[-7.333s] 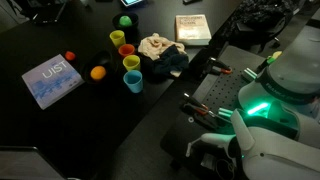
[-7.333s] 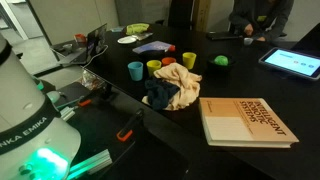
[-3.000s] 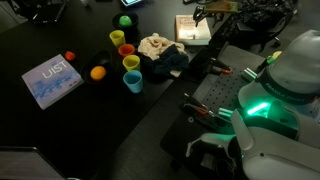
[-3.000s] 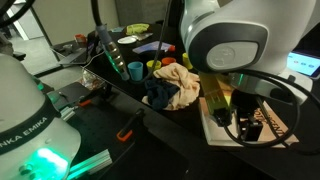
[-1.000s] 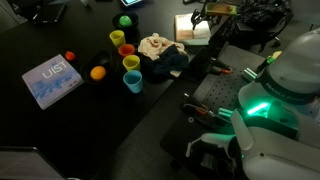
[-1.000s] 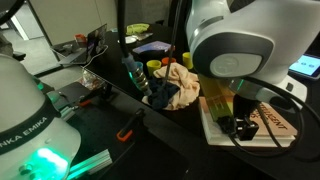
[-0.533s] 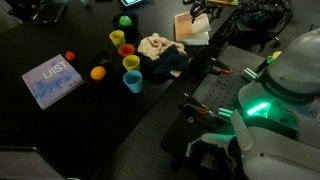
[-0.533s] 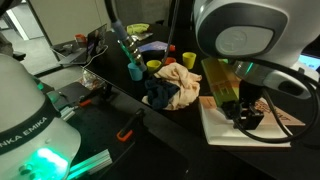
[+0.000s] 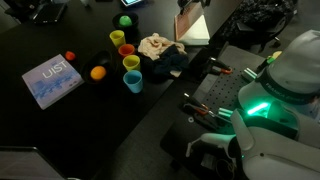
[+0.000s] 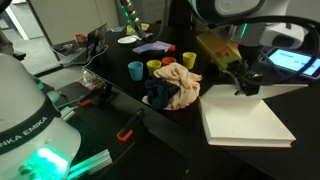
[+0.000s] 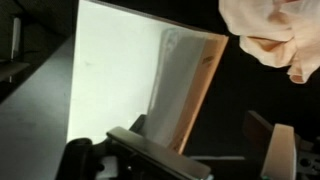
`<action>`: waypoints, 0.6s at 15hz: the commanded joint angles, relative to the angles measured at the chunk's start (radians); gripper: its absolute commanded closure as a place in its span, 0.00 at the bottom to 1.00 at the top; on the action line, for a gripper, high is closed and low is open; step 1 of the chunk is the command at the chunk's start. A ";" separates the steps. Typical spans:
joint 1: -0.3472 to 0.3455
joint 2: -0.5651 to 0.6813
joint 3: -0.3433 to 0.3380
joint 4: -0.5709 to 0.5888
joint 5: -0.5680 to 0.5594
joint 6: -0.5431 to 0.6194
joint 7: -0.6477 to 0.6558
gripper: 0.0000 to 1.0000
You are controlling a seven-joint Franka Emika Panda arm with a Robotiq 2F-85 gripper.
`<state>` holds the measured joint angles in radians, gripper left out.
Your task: Open the orange book then flip some pages over.
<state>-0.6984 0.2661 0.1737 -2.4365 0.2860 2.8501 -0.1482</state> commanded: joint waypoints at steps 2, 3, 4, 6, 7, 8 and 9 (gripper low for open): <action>0.268 -0.052 -0.144 0.023 -0.112 -0.038 0.046 0.00; 0.321 -0.050 -0.175 0.029 -0.142 -0.040 0.058 0.00; 0.362 -0.047 -0.193 0.033 -0.169 -0.041 0.068 0.00; 0.431 -0.041 -0.227 0.036 -0.216 -0.043 0.088 0.00; 0.446 -0.043 -0.225 0.037 -0.205 -0.046 0.080 0.00; 0.461 -0.047 -0.220 0.037 -0.195 -0.044 0.070 0.00; 0.483 -0.049 -0.224 0.037 -0.205 -0.034 0.075 0.00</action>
<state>-0.2711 0.2317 -0.0267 -2.4133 0.1030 2.8281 -0.0791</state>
